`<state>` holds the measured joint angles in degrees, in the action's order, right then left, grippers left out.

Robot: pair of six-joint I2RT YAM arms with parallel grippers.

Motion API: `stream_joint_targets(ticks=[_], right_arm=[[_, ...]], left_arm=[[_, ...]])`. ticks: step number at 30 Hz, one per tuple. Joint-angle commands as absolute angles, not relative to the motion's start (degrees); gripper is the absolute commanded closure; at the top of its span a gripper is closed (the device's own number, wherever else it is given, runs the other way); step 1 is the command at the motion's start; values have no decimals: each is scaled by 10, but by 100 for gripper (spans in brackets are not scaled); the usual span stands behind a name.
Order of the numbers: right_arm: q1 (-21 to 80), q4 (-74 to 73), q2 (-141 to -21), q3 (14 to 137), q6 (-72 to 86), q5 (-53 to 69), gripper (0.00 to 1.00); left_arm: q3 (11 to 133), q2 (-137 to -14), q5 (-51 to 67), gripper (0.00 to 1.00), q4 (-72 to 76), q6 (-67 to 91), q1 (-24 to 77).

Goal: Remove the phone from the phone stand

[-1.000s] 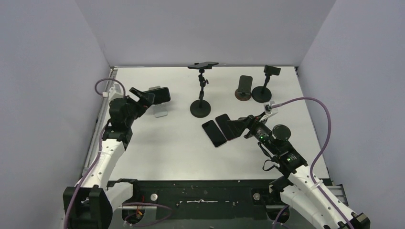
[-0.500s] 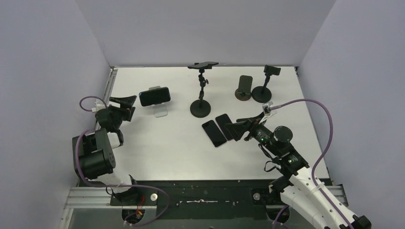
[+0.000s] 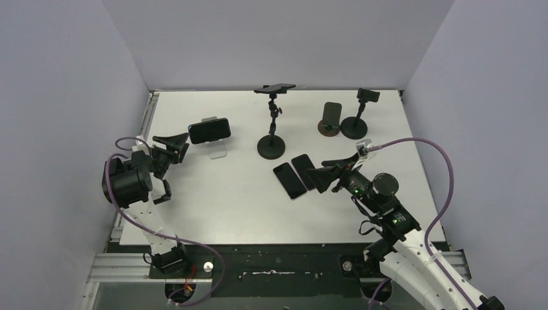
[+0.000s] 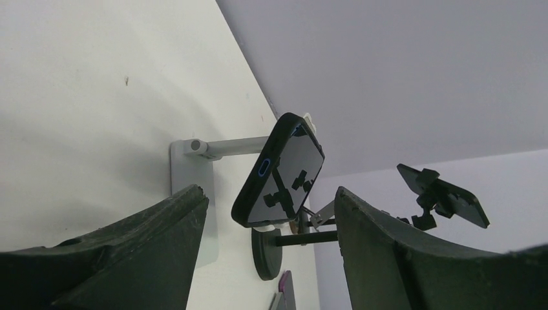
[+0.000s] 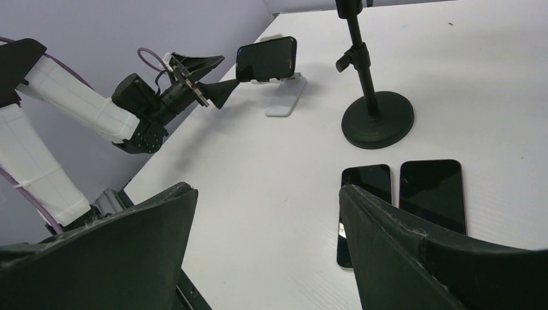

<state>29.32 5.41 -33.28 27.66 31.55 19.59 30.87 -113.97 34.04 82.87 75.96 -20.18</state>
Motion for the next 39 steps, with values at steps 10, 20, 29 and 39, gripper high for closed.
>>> stream_joint_targets(ticks=[10, 20, 29, 39], right_arm=[[296, 40, -334, 310, 276, 159, 17], [295, 17, -321, 315, 262, 151, 17], [295, 14, -317, 312, 259, 151, 17], [295, 16, -320, 310, 257, 150, 18]], left_arm=[[396, -1212, 410, 39, 961, 771, -173], [395, -1212, 420, 65, 961, 758, -169], [384, -1196, 416, 74, 962, 756, -178], [386, -1174, 411, 100, 988, 777, -178]])
